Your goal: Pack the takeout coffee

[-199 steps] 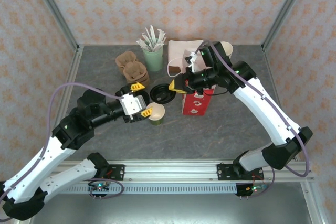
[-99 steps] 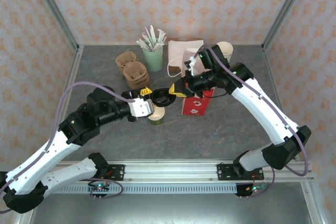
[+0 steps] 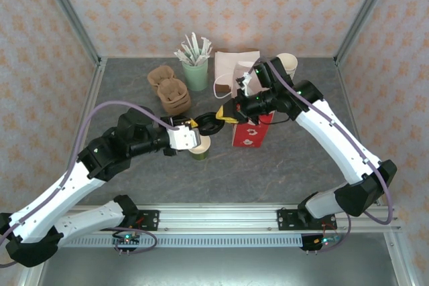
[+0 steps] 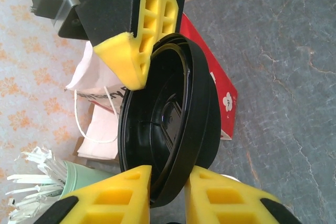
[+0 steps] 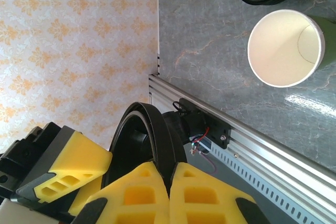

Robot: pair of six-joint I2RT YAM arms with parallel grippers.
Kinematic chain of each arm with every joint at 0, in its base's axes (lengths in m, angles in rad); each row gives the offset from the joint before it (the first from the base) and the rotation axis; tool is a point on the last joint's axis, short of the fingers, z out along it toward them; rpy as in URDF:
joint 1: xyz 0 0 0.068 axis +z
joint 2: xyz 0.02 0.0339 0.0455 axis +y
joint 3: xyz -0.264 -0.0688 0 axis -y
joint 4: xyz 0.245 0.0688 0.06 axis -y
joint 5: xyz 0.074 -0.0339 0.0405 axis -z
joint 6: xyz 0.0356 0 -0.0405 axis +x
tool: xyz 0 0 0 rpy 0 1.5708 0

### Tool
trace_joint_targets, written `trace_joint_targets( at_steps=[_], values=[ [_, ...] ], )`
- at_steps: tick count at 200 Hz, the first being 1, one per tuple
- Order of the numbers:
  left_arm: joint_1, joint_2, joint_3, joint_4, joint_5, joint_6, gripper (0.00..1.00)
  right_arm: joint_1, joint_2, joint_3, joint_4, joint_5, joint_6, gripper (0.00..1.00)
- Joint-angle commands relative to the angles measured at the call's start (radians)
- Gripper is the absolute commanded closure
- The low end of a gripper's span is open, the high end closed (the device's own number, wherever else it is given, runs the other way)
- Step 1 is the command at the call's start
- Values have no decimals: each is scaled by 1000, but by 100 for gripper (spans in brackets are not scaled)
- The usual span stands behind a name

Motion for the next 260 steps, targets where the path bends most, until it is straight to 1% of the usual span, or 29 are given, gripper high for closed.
trace_joint_targets(
  at_steps=[1, 13, 27, 40, 57, 69, 86, 98, 127, 150, 168, 180, 192, 205, 217, 236, 260],
  values=[
    [-7, 8, 25, 3, -33, -62, 79, 11, -23, -14, 29, -45, 19, 100],
    [-8, 5, 18, 19, -27, -88, 81, 11, -28, -22, 38, -38, 23, 100],
    [-7, 2, 15, 32, -26, -127, 86, 12, -33, -28, 47, -23, 25, 94],
    [-6, -3, 5, 40, -29, -161, 87, 11, -40, -32, 48, 2, 18, 86],
    [-2, -7, -7, 48, -20, -219, 87, 9, -52, -28, 41, 42, -10, 72],
    [8, -6, -12, 54, -5, -274, 87, 6, -56, 0, -1, 98, -49, 63],
    [28, 0, -8, 56, -20, -392, 90, 5, -69, 26, -29, 176, -85, 58],
    [59, -4, -14, 52, 1, -468, 90, 5, -94, 15, -11, 224, -86, 56],
    [149, -14, -36, 27, 79, -672, 90, 4, -169, -96, 85, 341, -70, 54],
    [210, -13, -85, 17, 136, -851, 89, 22, -199, -198, 195, 333, -16, 57],
    [283, 30, -103, -37, 284, -968, 84, 76, -209, -246, 234, 396, 10, 57],
    [317, 55, -129, -56, 321, -1034, 84, 120, -206, -277, 280, 417, 34, 58],
    [352, 62, -178, -32, 384, -1091, 84, 166, -196, -309, 346, 429, 73, 58],
    [387, 60, -225, 5, 424, -1160, 85, 216, -175, -327, 391, 451, 88, 58],
    [418, 56, -271, 55, 468, -1221, 85, 251, -154, -334, 392, 514, 101, 59],
    [456, 57, -313, 90, 501, -1282, 86, 292, -121, -358, 417, 594, 123, 59],
    [494, 63, -362, 137, 542, -1338, 87, 315, -74, -379, 437, 670, 143, 60]
  ],
)
